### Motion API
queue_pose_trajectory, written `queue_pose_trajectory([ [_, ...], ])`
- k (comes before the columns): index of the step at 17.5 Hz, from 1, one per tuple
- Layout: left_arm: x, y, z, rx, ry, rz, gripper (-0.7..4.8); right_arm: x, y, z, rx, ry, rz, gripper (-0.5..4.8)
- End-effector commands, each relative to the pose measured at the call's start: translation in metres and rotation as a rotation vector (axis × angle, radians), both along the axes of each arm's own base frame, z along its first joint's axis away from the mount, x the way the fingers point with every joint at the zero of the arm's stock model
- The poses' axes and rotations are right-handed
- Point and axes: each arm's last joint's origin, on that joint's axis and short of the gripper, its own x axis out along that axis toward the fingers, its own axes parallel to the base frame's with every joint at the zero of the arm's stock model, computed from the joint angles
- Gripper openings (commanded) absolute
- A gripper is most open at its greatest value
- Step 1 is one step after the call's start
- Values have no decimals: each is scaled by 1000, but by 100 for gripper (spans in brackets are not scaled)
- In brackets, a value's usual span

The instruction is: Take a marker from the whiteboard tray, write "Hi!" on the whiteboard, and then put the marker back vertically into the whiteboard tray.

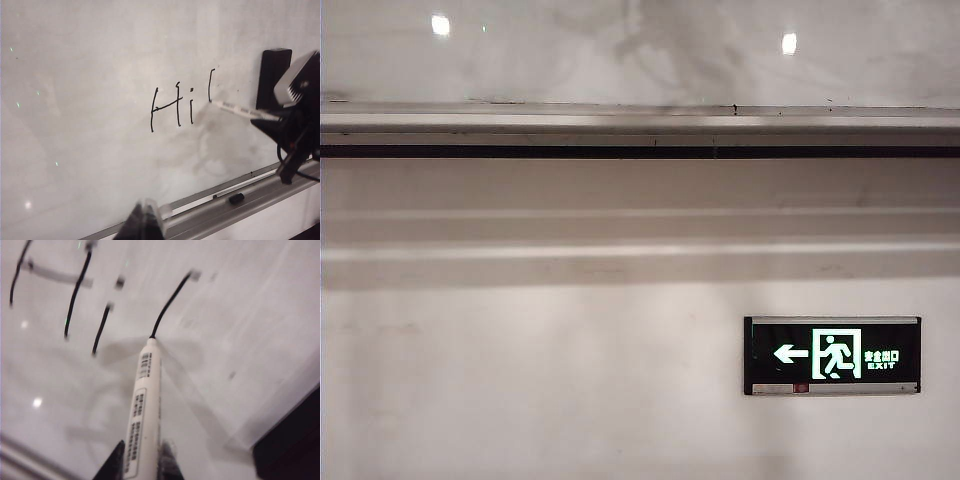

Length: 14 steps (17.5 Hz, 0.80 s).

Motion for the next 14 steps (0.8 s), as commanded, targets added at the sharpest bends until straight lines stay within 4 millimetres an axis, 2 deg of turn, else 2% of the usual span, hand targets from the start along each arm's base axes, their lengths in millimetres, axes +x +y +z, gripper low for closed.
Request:
queue_pose_trajectory([
  [1,-2,1,2,-11,-16,-6,-7,-1,0,-3,6,40,-7,-1],
  [6,-2,1,2,-11,-15,-6,-7,-3,0,-2,4,44,-5,-1],
  [10,-2,1,2,-11,-16,-6,-7,-22,-1,8,5,42,18,-1],
  [14,-2,1,2,-11,-17,-6,-7,-19,-1,2,-20,78,22,-1],
])
